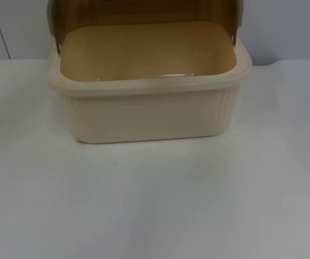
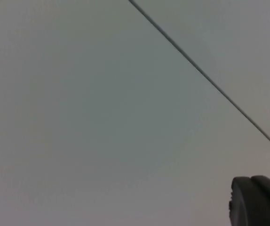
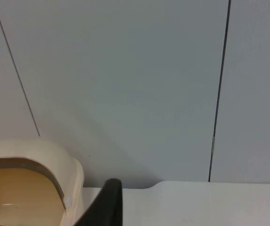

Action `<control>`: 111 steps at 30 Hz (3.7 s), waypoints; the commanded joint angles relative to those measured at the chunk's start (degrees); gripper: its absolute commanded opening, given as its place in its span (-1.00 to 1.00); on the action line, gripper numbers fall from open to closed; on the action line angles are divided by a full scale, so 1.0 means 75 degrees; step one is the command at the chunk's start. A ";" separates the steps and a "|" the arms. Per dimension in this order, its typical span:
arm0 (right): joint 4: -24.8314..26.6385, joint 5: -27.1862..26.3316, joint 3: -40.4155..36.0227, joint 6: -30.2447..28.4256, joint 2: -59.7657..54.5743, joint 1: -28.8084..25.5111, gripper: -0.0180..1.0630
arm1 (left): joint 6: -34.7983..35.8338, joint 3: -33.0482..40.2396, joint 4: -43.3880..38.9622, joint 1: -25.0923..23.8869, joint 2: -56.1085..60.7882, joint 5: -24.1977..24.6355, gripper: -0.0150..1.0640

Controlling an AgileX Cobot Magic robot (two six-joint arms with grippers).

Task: Open the box lid with the left hand, place the block into the box with the right hand, then close the box lid with the left hand.

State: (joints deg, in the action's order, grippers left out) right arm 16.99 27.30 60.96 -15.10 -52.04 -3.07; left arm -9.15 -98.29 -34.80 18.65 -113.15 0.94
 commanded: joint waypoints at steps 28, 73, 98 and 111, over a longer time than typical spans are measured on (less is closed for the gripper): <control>-0.0047 0.0132 -0.0007 0.0005 0.0013 -0.0032 0.97 | 1.0607 -0.0120 -0.8687 -0.0174 -0.0374 -0.2481 -0.98; 0.0002 0.0116 -0.0007 0.0104 0.0049 -0.0032 0.97 | 0.8957 0.3725 -0.8687 0.0398 0.0471 -0.2367 -0.98; 0.0023 0.0190 -0.0007 0.0272 0.0050 -0.0032 0.97 | 1.4672 0.4727 -0.8687 0.0385 0.3813 -0.1040 -0.98; 0.0225 0.0216 -0.0007 0.0292 0.0050 -0.0032 0.97 | 1.1722 0.5468 -0.4495 -0.1424 0.5679 0.1185 -0.98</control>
State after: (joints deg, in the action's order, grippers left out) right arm 18.25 28.80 60.96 -13.03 -52.04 -3.07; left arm 83.20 -57.55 -75.05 8.42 -71.08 8.50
